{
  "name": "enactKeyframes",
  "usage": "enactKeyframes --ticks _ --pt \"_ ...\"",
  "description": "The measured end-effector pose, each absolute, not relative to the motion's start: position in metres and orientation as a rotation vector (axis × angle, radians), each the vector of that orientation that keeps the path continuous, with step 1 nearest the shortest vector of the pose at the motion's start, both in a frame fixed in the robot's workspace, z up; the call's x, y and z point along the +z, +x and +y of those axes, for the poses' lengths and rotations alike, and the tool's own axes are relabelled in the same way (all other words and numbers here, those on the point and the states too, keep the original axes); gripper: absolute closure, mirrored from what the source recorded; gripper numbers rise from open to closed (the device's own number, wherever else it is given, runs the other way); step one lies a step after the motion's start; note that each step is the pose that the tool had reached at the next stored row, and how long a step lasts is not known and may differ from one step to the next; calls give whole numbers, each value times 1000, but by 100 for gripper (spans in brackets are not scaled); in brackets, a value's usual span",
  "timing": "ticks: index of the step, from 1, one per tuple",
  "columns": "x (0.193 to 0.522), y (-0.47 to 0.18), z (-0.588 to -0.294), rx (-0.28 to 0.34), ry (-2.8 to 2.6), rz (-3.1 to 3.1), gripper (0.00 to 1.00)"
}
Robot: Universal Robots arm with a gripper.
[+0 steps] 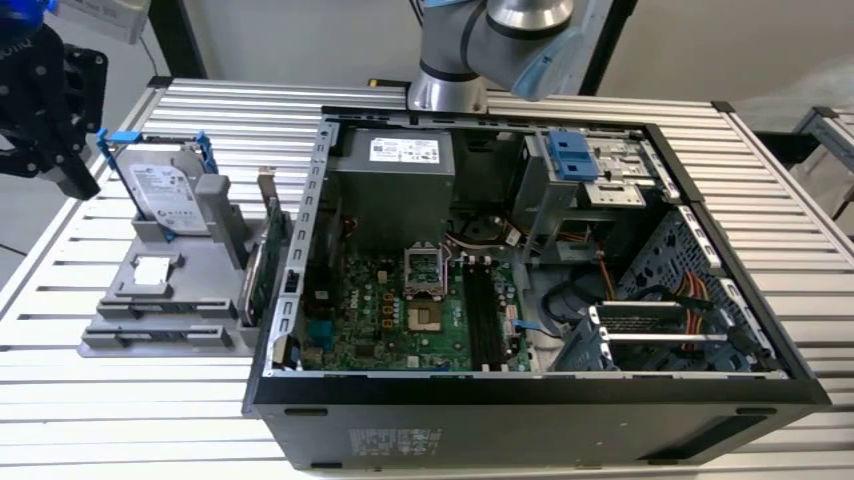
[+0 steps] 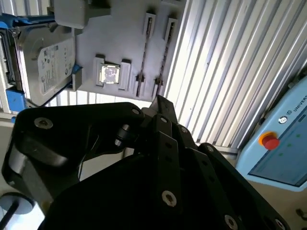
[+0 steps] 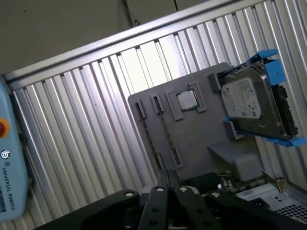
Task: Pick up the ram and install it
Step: 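Reach for the ram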
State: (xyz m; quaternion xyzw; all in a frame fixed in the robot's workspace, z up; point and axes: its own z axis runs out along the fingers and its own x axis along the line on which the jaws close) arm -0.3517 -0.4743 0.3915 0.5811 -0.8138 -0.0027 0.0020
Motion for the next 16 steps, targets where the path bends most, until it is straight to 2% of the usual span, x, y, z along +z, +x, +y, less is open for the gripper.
enactKeyframes --ticks 16 --pt "392 -352 -474 -5 2024 -2402 100"
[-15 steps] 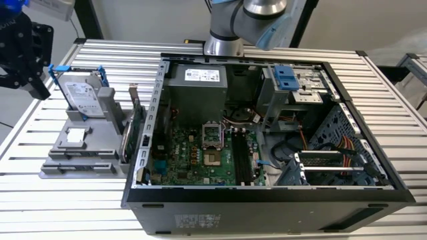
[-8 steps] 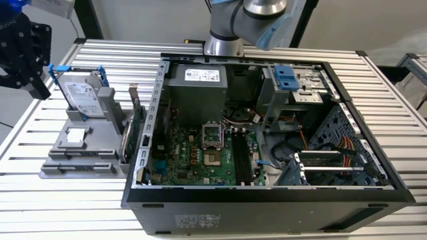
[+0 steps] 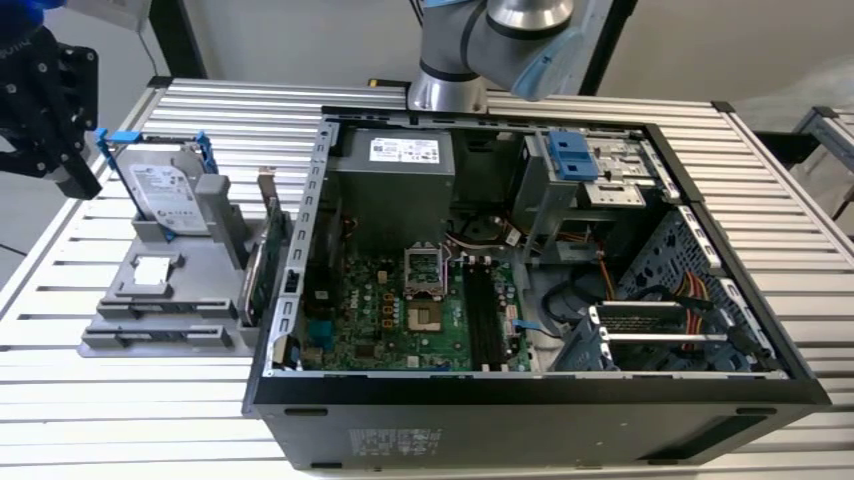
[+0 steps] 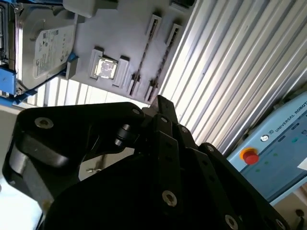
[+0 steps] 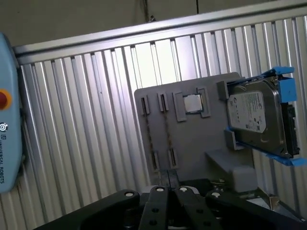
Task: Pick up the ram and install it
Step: 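Reach for the ram, then pick up the ram and move it above insertion slot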
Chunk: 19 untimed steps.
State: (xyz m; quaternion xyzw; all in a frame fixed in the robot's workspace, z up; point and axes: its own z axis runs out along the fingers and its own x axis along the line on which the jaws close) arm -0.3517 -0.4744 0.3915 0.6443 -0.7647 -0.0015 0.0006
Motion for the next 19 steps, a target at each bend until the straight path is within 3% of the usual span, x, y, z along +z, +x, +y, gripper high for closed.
enactKeyframes --ticks 19 --pt "392 -352 -474 -4 2299 -2138 100"
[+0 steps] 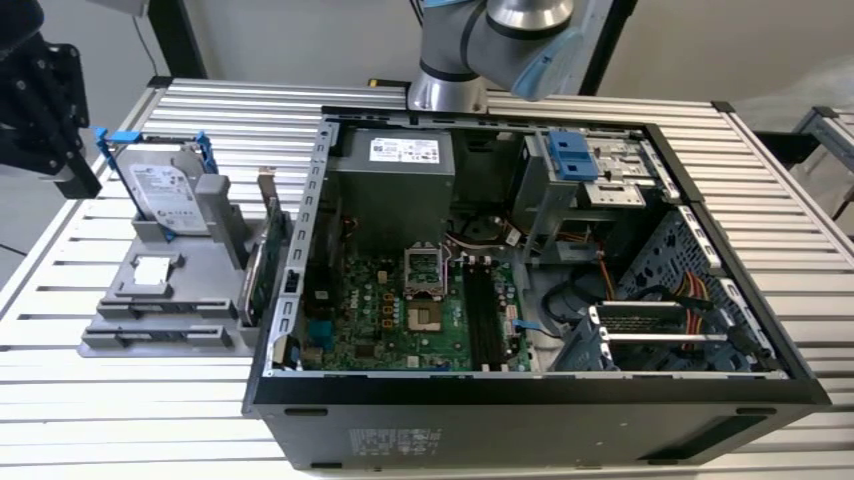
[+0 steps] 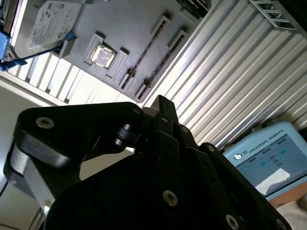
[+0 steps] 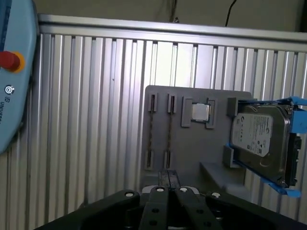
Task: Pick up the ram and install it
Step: 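Pick up the ram and move it above insertion slot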
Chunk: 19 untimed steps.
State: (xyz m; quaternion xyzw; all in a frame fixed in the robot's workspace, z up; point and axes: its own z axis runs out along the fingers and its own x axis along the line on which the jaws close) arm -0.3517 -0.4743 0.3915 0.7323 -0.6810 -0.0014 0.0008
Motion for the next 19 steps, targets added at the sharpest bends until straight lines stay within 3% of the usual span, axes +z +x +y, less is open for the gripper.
enactKeyframes --ticks 15,16,19 --pt "392 -352 -474 -4 2350 -2083 100" --pt "392 -352 -474 -4 2350 -2083 0" --pt "392 -352 -474 -4 2350 -2083 0"
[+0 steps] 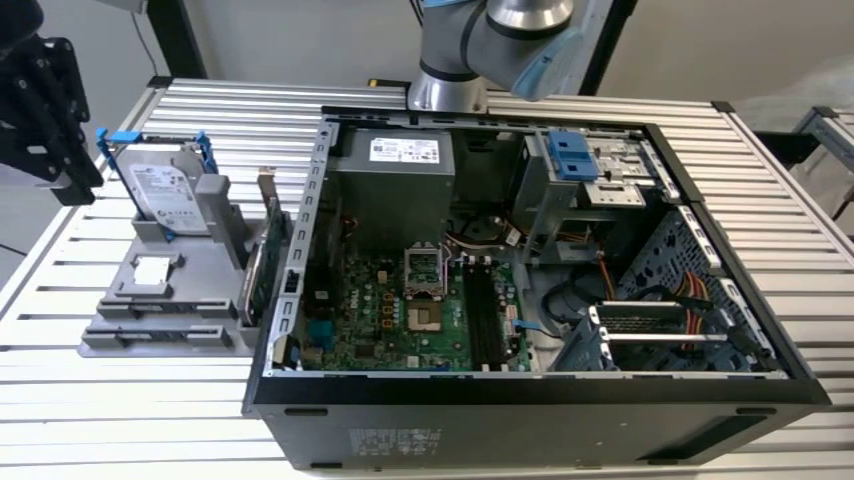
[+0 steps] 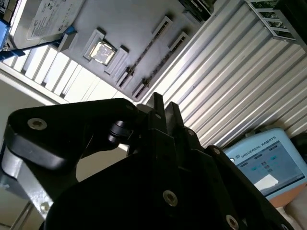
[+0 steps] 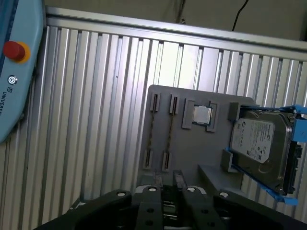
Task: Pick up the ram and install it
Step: 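Pick up the ram and move it above insertion slot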
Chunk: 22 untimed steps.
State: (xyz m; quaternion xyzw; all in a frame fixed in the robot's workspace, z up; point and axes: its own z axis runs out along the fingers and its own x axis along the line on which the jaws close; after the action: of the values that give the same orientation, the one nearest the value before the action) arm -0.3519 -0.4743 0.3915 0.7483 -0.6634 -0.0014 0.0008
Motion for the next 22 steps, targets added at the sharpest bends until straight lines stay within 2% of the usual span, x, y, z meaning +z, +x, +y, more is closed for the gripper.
enactKeyframes --ticks 22 --pt "385 -353 -473 -5 2288 -2151 0"
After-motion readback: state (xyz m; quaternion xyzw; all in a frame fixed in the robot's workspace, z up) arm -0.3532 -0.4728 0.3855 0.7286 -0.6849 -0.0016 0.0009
